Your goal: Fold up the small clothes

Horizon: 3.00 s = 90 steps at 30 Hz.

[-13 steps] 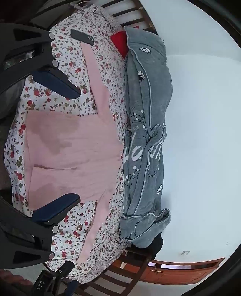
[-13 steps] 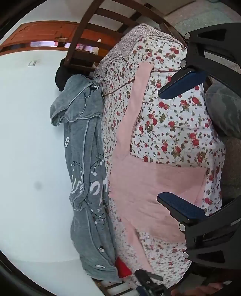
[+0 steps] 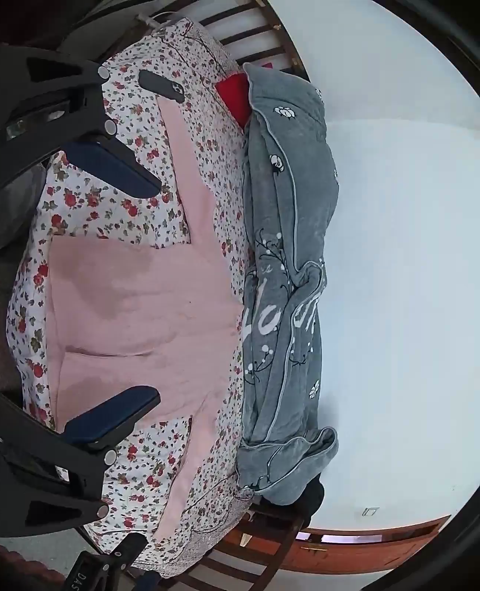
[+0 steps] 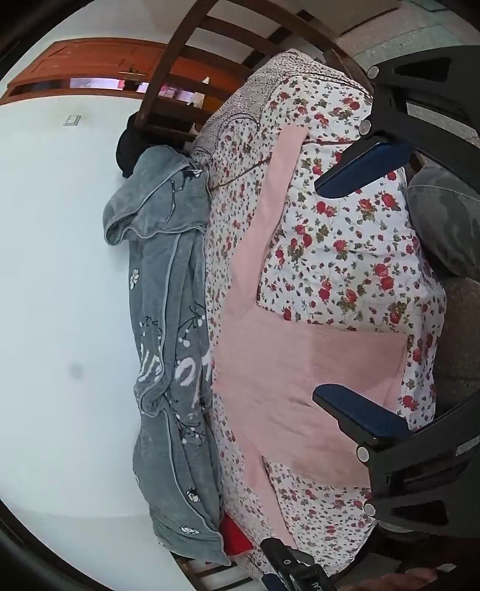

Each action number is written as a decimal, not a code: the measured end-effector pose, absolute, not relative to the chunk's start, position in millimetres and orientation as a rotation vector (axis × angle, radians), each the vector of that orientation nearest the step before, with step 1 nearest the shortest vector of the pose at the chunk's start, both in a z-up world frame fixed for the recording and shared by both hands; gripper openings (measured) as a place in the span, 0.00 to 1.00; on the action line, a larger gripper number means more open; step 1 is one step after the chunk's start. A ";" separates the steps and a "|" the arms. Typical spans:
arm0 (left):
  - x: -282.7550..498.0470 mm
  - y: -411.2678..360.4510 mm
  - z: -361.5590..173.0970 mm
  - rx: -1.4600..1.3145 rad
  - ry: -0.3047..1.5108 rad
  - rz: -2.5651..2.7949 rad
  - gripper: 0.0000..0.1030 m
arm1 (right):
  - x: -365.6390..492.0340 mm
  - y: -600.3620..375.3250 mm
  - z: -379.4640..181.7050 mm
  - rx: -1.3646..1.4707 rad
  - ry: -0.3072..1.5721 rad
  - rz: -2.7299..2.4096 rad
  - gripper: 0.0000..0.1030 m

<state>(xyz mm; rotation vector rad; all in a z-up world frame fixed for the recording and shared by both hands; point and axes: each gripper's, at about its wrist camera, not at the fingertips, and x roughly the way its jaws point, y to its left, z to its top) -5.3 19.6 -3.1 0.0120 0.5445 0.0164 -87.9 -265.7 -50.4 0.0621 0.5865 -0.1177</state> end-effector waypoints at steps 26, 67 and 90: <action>-6.8 32.7 -12.5 -0.042 0.562 0.005 1.00 | -95.9 -266.5 -46.8 0.105 0.567 -0.114 0.96; -15.0 18.8 -16.9 -0.024 0.565 -0.015 1.00 | -102.9 -265.3 -40.9 0.125 0.545 -0.120 0.96; -19.7 15.8 -11.5 0.005 0.531 -0.035 1.00 | -104.4 -253.5 -42.3 0.099 0.500 -0.099 0.99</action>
